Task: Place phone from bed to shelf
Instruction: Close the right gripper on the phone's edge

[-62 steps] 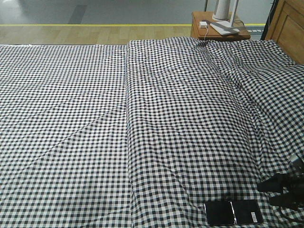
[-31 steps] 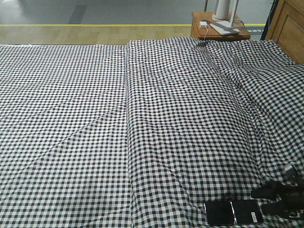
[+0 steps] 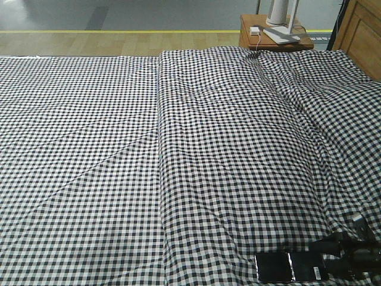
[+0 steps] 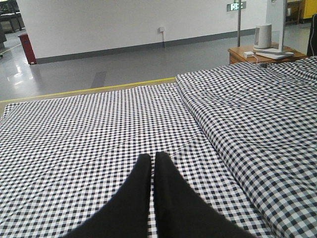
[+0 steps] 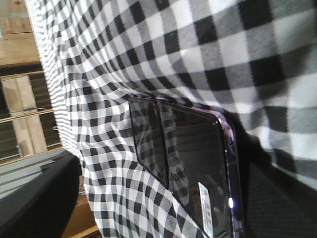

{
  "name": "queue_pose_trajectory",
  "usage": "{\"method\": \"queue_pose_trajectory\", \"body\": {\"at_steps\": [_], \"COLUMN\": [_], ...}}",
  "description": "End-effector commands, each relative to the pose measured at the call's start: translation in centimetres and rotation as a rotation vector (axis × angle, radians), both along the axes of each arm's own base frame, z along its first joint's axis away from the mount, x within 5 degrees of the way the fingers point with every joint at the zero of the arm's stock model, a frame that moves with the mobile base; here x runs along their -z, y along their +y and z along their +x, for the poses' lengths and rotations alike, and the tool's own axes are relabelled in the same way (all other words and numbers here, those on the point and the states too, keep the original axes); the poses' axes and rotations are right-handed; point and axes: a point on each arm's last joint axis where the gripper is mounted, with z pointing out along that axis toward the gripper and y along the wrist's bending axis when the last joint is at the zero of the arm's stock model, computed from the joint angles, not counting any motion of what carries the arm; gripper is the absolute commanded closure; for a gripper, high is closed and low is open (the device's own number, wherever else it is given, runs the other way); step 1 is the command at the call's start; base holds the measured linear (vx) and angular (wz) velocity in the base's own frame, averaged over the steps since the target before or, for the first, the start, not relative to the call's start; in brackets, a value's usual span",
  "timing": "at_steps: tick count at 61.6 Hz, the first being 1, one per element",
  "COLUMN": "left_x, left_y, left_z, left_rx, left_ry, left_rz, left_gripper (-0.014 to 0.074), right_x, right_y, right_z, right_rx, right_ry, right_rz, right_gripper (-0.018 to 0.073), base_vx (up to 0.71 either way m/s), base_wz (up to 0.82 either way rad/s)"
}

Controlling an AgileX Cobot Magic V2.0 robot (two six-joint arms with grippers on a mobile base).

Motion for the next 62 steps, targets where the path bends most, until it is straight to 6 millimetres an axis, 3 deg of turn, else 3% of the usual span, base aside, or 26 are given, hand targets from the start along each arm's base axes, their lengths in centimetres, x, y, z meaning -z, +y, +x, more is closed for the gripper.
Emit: {"method": "queue_pose_trajectory", "body": {"at_steps": [1, 17, 29, 37, 52, 62], "left_x": [-1.5, -1.5, -1.5, -1.5, -1.5, -1.5], "left_y": [0.0, 0.0, 0.0, 0.0, 0.0, 0.0], "left_z": [-0.1, -0.1, -0.1, -0.1, -0.1, -0.1], "left_rx": [-0.003, -0.003, -0.003, -0.003, -0.003, -0.003], "left_ry": [-0.099, -0.099, -0.099, -0.099, -0.099, -0.099], "left_rz": [-0.017, -0.017, -0.017, -0.017, -0.017, -0.017], "left_gripper": [0.0595, 0.0595, 0.0595, 0.0595, 0.0595, 0.0595], "right_x": [-2.1, -1.9, -1.7, -1.7, -1.7, -1.9], "right_y": [0.3, 4.0, 5.1, 5.1, 5.0, 5.0], "right_z": [1.1, 2.6, 3.0, 3.0, 2.6, 2.5], "right_rx": [-0.039, -0.168, -0.211, -0.212, -0.255, -0.280], "right_ry": [-0.066, -0.084, -0.088, -0.089, -0.088, -0.100], "right_rz": [0.059, 0.047, 0.026, 0.025, 0.019, 0.029], "right_gripper": [-0.0034, -0.0034, 0.0017, 0.0139, 0.0564, 0.0571], "base_vx": [0.00, 0.00, 0.00, 0.00, 0.00, 0.00], "base_wz": [0.00, 0.00, 0.00, 0.00, 0.00, 0.00]}}
